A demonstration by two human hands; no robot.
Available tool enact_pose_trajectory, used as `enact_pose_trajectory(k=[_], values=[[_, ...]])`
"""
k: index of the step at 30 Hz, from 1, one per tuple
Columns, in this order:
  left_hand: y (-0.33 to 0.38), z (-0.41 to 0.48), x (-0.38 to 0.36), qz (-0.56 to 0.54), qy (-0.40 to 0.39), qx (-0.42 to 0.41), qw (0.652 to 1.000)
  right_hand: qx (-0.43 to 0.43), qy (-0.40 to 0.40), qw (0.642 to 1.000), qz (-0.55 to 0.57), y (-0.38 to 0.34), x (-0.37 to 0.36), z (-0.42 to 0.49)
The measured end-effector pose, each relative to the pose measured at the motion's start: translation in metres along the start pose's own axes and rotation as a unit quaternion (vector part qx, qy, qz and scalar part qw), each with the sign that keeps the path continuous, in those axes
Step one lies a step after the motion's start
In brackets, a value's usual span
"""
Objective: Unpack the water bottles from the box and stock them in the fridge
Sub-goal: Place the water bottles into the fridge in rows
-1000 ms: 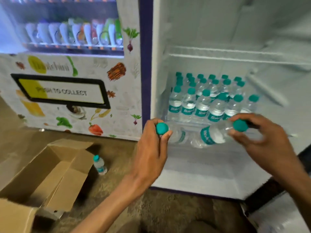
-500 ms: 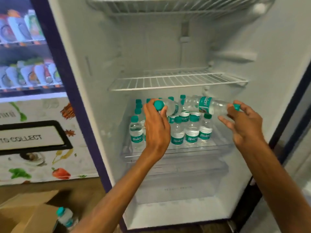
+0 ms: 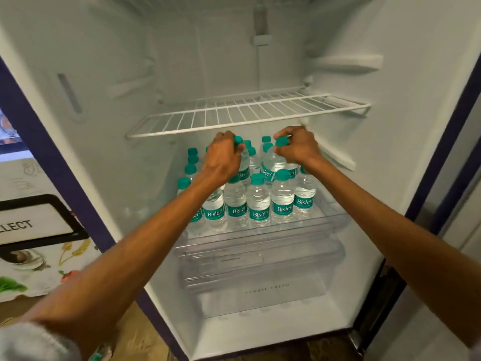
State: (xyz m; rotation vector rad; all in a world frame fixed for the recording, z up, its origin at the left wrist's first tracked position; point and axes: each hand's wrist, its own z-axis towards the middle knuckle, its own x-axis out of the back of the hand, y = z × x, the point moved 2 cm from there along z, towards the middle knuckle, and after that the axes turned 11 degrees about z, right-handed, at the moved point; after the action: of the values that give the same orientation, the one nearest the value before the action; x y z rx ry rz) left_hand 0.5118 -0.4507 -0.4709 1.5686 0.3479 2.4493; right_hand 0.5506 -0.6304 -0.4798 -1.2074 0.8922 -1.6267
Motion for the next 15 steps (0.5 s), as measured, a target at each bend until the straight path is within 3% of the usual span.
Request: enact_pose_trajectory(k=[7, 15], values=[[-0.01, 0.02, -0.031, 0.106, -0.132, 0.02, 0.985, 0.016, -0.17, 0.969, -0.18, 0.001, -0.031, 0.023], [0.002, 0.029, -0.047, 0.146, -0.156, -0.002, 0.977, 0.05, -0.226, 0.952, -0.2, 0.021, -0.036, 0.036]])
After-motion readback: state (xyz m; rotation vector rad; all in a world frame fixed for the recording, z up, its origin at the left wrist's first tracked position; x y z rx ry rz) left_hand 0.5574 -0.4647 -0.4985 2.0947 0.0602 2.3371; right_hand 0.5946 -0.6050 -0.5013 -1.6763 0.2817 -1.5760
